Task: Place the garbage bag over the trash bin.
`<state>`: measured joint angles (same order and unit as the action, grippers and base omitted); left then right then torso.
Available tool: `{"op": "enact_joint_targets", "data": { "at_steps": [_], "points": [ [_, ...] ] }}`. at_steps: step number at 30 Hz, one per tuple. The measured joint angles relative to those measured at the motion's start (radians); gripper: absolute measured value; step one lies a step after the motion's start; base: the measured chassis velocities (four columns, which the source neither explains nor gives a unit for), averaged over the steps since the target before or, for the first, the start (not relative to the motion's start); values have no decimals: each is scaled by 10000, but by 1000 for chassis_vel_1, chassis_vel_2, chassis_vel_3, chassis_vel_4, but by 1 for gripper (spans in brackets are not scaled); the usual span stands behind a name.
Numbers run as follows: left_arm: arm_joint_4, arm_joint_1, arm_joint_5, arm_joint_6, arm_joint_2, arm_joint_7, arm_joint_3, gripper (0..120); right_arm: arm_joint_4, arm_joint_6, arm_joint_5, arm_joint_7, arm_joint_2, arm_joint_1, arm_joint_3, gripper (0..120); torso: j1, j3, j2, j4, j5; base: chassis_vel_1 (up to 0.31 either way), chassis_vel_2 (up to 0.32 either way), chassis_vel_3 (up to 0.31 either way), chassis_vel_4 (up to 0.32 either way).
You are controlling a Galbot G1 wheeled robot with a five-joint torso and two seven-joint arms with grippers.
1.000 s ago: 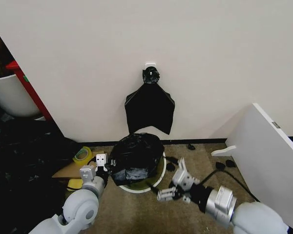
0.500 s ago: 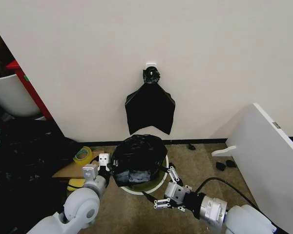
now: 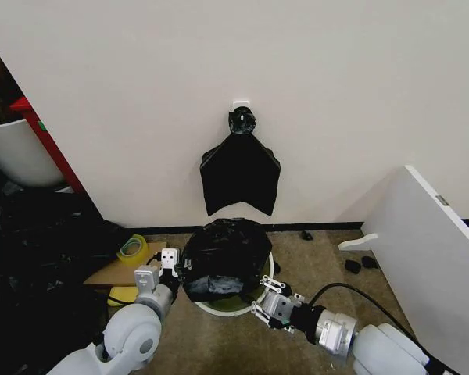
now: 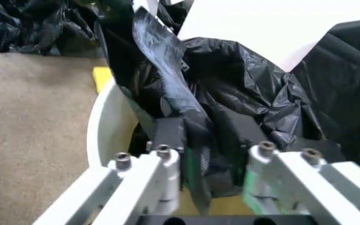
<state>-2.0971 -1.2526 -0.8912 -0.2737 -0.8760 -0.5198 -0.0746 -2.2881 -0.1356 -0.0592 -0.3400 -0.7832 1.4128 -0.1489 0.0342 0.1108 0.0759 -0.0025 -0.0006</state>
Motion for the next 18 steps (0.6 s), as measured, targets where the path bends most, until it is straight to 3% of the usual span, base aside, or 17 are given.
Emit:
{"op": "enact_joint_targets", "data": {
  "at_steps": [4, 18],
  "points": [
    [-13, -21, -11, 13, -4, -30, -7, 1, -62, 53, 104, 3, 111, 47, -4, 0, 0, 0, 0, -1, 0, 0, 0, 0, 0],
    [-240, 66, -1272, -271, -17, -754, -408, 1, 357, 1258, -323, -169, 509, 900, -256, 0, 0, 0, 0, -1, 0, 0, 0, 0, 0]
  ]
}}
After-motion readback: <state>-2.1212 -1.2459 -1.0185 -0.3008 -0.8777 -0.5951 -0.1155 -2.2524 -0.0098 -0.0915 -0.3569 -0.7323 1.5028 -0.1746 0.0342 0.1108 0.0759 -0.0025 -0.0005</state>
